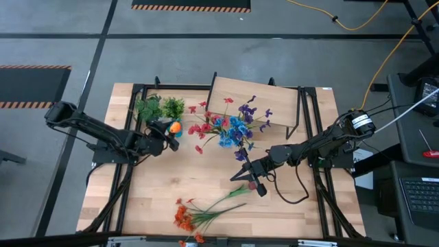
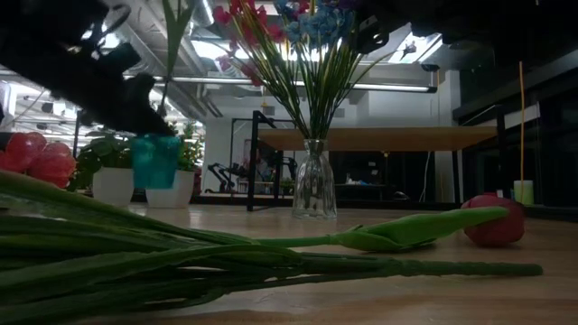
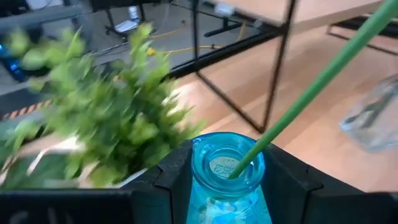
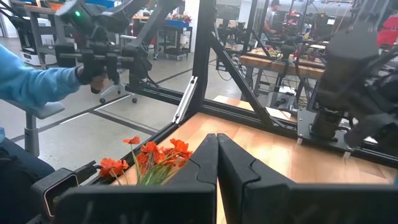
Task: Pick and place flowers into a vace then onto a shelf
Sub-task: Adjust the blue vase on the table, then put the dark red tulip into the blue vase
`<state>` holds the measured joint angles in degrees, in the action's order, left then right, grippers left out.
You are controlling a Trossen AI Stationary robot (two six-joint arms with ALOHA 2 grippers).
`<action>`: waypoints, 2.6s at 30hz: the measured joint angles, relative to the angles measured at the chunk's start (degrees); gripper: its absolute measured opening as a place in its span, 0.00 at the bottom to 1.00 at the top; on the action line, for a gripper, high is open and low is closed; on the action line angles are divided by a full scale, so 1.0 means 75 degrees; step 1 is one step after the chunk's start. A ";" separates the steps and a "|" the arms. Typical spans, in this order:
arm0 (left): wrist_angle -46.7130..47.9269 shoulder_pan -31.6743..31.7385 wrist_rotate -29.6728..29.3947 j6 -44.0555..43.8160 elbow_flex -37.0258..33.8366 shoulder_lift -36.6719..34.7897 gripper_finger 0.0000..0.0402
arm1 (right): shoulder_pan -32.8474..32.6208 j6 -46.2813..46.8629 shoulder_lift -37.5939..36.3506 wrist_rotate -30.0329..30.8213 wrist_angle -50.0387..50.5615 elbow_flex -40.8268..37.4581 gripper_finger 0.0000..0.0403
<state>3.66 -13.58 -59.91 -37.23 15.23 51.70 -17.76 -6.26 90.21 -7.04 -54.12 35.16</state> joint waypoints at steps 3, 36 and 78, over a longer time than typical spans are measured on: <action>-0.0379 0.0043 -0.0077 -0.0313 -0.0332 0.0000 0.37 | 0.0001 -0.0001 0.0000 0.0000 -0.0002 0.0000 0.01; -0.1363 0.0090 0.0141 -0.0606 -0.0514 0.1029 0.37 | 0.0001 -0.0041 0.0000 0.0002 -0.0006 0.0000 0.01; 0.3962 -0.0529 0.1529 0.1567 0.1758 -0.1746 0.45 | 0.0018 -0.0042 -0.0003 0.0008 0.0257 0.0000 0.01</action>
<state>33.37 -17.55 -48.45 -25.48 28.42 38.60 -17.62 -6.58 90.19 -6.98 -52.19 35.16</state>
